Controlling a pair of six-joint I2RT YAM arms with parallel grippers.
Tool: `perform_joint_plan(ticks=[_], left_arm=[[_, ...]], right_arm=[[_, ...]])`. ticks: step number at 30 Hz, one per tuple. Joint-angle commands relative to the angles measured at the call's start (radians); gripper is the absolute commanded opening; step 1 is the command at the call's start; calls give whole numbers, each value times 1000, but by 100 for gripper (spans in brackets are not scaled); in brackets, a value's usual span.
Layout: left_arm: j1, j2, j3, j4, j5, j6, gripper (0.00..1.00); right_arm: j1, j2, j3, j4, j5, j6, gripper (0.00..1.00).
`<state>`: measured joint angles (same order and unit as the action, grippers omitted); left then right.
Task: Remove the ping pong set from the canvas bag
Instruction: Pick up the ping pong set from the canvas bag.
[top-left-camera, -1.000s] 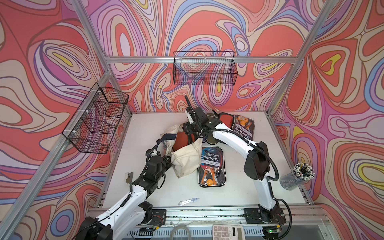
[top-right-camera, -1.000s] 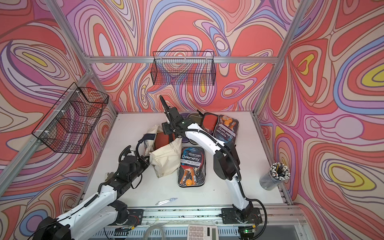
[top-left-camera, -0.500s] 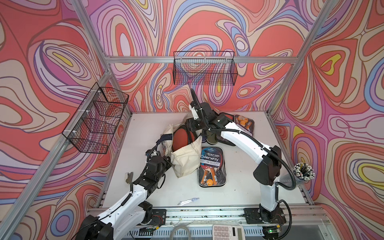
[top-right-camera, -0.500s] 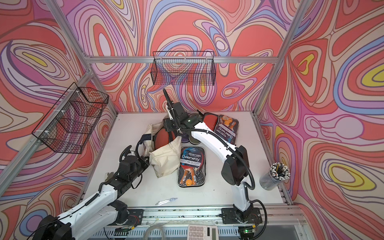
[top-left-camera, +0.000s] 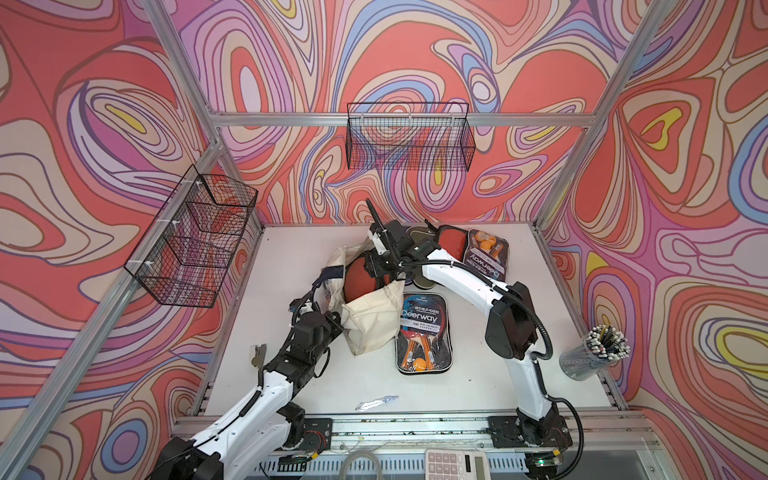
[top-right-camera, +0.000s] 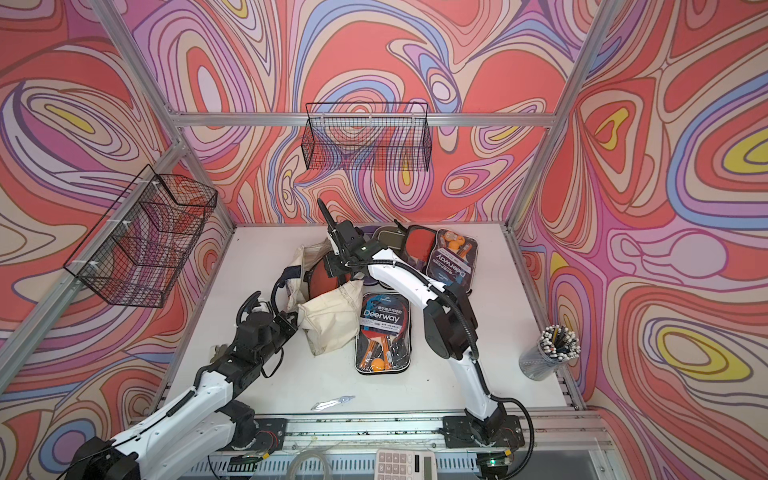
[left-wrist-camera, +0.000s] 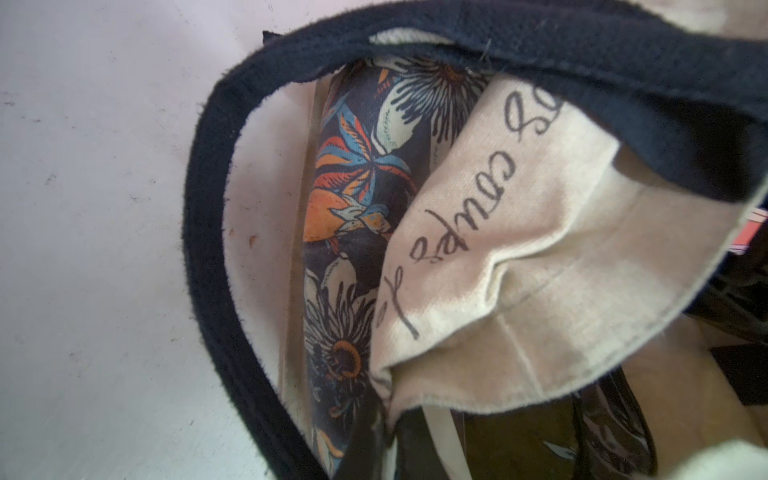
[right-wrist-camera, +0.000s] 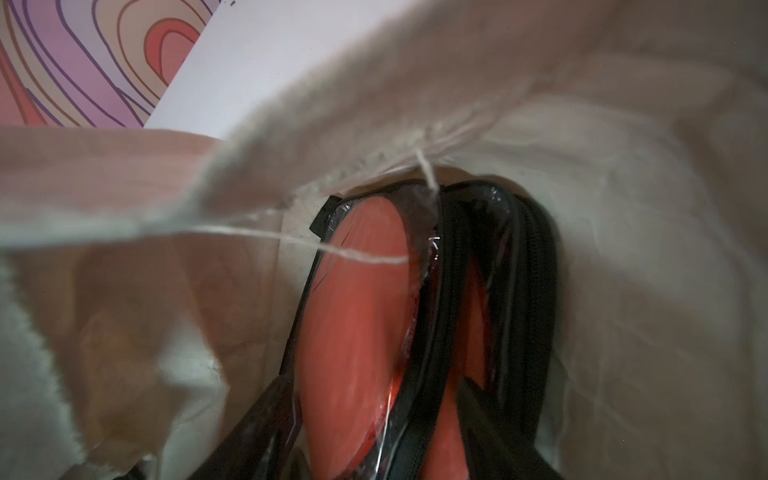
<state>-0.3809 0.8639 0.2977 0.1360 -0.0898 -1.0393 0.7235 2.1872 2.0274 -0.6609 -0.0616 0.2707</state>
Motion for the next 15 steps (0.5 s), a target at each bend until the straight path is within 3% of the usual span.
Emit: perform_joint_plan(ticks=[1,15], left_arm=[[-3,-11,5,-60,-47,17,0],[-3,-25,-22,-60,-56,7,0]], right_arm=[[5,33,32,6,-15,-1,66],[-1,121,74,3,9,7,67]])
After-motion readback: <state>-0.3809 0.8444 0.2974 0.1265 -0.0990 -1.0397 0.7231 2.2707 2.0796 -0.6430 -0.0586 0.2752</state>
